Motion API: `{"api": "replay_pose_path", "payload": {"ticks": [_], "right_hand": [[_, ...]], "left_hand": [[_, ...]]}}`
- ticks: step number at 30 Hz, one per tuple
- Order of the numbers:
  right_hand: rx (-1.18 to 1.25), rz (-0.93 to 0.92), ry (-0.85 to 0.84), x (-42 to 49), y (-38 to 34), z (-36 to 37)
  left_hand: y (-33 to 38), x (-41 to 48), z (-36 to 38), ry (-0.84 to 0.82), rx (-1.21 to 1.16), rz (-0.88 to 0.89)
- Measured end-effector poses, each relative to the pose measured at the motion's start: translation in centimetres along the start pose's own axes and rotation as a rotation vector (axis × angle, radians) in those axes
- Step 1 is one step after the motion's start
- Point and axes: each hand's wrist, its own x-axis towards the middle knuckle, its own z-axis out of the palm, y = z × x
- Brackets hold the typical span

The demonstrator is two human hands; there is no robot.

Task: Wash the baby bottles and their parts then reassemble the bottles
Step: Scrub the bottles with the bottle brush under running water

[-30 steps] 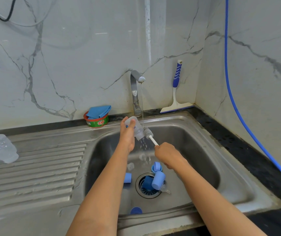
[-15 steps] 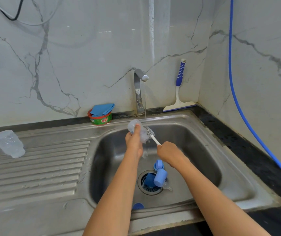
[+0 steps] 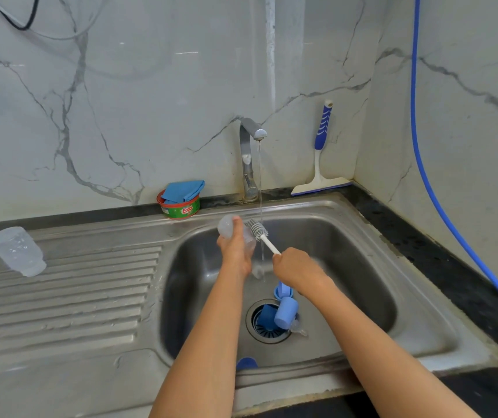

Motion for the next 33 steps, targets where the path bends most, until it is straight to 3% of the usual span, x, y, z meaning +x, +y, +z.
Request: {"api": "replay_pose_path", "payload": {"ticks": [3, 7, 12, 19, 28, 33], "right_hand": [[0.029, 0.027, -0.009, -0.1, 0.1, -0.5], [0.034, 0.003, -0.040, -0.8, -0.2, -0.7], [-0.012, -0.008, -0.058, -1.2, -0.9, -0.3], [0.011, -0.039, -0.015, -0.3, -0.8, 0.1], [0.043, -0.049, 0.099, 0.7, -0.7, 0.2], [-0.058, -0.094, 0.026, 0.2, -0.6, 0.0]], "left_hand": [[-0.2, -0.2, 0.0, -0.027, 0.045, 0.035], [0.0, 0.1, 0.0, -0.010, -0.125, 0.004], [0.2, -0.4, -0.4, 0.052, -0.145, 0.085], [0.8, -0.7, -0.8, -0.027, -0.312, -0.056], [0.9, -1.6, -0.5, -0.118, -0.353, -0.187], [1.1, -1.3, -1.0, -0.183, -0.274, -0.153]]}}
